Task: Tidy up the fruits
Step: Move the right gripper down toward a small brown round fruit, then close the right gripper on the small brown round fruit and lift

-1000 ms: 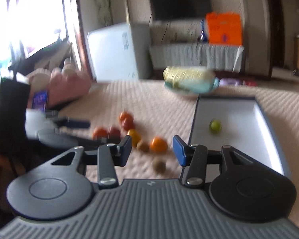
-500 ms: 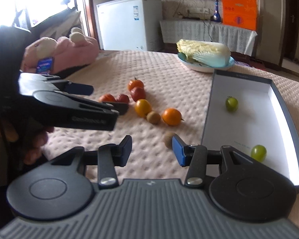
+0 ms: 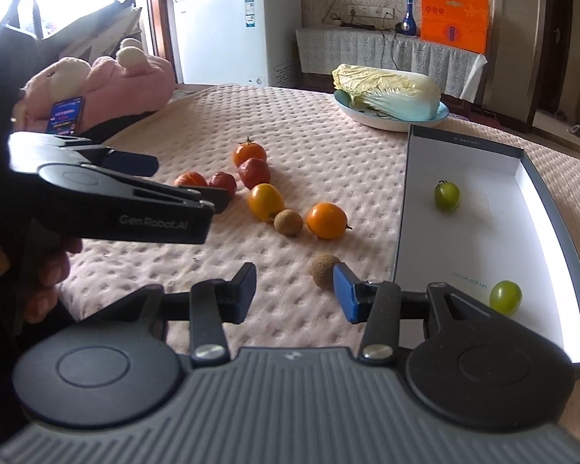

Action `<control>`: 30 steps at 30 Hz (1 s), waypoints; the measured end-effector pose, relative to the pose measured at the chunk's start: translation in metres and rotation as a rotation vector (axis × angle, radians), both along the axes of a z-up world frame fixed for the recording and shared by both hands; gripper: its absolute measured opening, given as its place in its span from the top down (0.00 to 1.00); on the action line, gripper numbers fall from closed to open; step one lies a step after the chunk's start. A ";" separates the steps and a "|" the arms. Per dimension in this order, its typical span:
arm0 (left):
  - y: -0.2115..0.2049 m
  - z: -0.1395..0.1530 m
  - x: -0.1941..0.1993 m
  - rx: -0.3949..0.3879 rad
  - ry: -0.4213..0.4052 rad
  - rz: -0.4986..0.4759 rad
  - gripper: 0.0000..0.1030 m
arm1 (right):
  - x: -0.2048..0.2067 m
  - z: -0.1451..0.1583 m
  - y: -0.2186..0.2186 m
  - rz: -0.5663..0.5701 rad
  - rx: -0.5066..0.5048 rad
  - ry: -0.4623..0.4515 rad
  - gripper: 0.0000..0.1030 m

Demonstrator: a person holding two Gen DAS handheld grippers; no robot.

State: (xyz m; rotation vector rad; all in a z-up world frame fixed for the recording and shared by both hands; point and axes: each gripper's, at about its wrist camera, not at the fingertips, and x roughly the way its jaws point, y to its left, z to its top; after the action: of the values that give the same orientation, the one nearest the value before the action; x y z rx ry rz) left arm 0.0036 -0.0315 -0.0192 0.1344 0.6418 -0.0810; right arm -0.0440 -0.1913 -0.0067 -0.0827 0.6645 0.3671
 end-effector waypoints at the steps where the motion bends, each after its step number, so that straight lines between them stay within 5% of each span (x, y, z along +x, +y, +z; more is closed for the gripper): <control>1: 0.001 0.000 0.001 0.001 -0.001 0.004 0.21 | 0.001 -0.001 0.000 -0.006 -0.001 0.002 0.54; 23: 0.024 -0.009 0.018 -0.035 0.035 0.092 0.21 | 0.018 -0.012 0.004 -0.066 -0.014 0.024 0.55; 30: 0.029 -0.010 0.021 -0.045 0.040 0.098 0.21 | 0.031 -0.019 0.010 -0.078 -0.048 0.035 0.63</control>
State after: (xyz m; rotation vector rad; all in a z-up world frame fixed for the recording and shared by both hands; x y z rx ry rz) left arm 0.0248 -0.0021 -0.0294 0.0582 0.6852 -0.0036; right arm -0.0134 -0.1809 -0.0260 -0.0959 0.7088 0.2781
